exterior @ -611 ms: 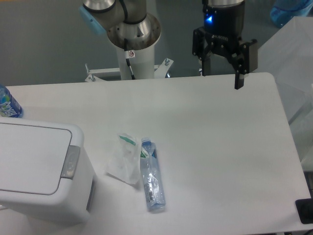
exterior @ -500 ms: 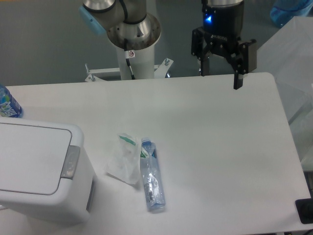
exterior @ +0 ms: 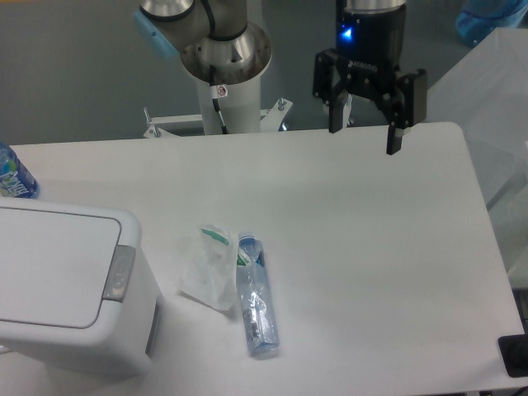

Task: Open the trash can
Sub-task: 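Move the open gripper down toward the white trash can lid, then lower the gripper onto the lid edge of the trash can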

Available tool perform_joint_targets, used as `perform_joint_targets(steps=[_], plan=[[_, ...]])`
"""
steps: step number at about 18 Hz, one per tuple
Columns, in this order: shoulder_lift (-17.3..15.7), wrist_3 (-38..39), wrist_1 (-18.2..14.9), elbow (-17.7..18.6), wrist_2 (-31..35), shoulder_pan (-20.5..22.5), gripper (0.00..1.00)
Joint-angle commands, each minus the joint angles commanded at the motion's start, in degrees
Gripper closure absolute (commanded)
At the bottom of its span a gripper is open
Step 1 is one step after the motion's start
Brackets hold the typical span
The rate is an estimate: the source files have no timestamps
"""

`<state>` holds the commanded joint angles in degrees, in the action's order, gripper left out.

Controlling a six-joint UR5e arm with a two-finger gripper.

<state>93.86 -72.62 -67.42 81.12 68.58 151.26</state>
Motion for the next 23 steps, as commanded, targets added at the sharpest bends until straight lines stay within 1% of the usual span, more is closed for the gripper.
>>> perform_joint_targets(steps=[3, 5, 9, 12, 14, 15, 17, 18, 21, 23], plan=[[0.3, 7.1, 0.7, 0.0, -0.8, -0.1, 0.00], [0.7, 12.6, 2.6, 0.1, -0.8, -1.0, 0.00], [1.9, 28.2, 6.8, 0.6, -0.7, -5.3, 0.00], [3.8, 37.7, 10.2, 0.5, -0.7, -8.6, 0.00], [4.7, 43.8, 10.8, 0.4, -0.7, -11.2, 0.00], [4.9, 46.2, 10.9, 0.5, -0.7, -11.6, 0.00], [5.7, 49.1, 11.0, 0.3, -0.9, -12.6, 0.00], [6.4, 49.6, 11.0, -0.2, -0.9, -13.5, 0.00], [8.1, 51.3, 11.6, 0.0, -0.9, -16.1, 0.00], [9.3, 53.2, 13.1, -0.2, -0.9, -17.5, 0.00]])
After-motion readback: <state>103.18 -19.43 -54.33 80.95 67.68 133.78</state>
